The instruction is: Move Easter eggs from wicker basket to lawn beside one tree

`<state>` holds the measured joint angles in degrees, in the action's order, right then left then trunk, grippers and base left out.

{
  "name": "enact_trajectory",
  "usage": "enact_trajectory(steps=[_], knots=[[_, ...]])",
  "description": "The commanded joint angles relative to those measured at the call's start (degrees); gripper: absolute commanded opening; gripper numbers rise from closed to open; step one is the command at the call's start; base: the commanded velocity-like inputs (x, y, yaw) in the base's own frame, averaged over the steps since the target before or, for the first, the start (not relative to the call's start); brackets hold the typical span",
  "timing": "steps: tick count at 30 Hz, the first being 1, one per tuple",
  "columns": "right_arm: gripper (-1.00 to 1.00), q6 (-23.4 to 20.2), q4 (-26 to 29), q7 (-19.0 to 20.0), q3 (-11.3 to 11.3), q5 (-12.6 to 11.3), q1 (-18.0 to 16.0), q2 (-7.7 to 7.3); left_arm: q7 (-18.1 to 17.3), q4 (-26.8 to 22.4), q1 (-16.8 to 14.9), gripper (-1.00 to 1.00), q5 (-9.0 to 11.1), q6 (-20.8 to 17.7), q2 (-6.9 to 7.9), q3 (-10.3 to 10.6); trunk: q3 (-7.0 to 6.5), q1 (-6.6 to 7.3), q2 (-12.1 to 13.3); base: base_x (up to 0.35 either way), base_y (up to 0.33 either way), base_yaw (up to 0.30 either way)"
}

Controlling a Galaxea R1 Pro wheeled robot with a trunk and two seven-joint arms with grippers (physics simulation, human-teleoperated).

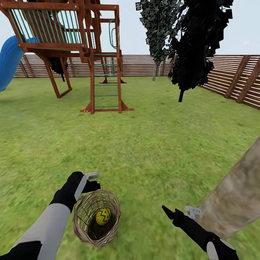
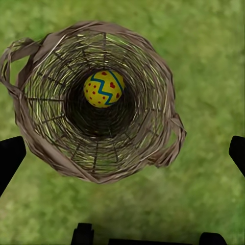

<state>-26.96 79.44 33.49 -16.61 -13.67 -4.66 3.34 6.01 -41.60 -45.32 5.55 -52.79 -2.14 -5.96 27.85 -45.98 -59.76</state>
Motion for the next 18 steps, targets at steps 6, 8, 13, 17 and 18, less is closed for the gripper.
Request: enact_trajectory(steps=[6,8,13,17,18], knots=[[1.00,-0.6,1.6,0.2,0.2,-0.4,0.0,0.15,-1.5,-0.1,0.0,1.00,0.7,-0.2,0.18,-0.2,1.14,-1.33,-2.5,0.000,0.000,0.000],[1.00,-0.6,1.8,0.2,0.2,-0.4,0.0,0.16,-1.8,-0.1,0.0,1.00,0.7,-0.2,0.24,-0.2,1.50,-1.77,-3.3,0.000,0.000,0.000],[1.00,-0.6,2.0,0.2,0.3,-0.4,0.0,0.17,-2.1,-0.1,0.0,1.00,0.7,-0.2,0.28,-0.1,2.40,-2.87,-5.3,0.000,0.000,0.000],[1.00,-0.6,2.1,0.2,0.3,-0.4,0.0,0.17,-2.1,-0.1,0.0,1.00,0.7,-0.1,0.29,-0.1,3.12,-3.74,-6.9,0.000,0.000,0.000],[1.00,-0.6,2.1,0.2,0.3,-0.4,0.0,0.17,-2.2,-0.1,0.0,1.00,0.7,0.1,0.29,-0.1,3.30,-3.96,-7.3,0.000,0.000,0.000]])
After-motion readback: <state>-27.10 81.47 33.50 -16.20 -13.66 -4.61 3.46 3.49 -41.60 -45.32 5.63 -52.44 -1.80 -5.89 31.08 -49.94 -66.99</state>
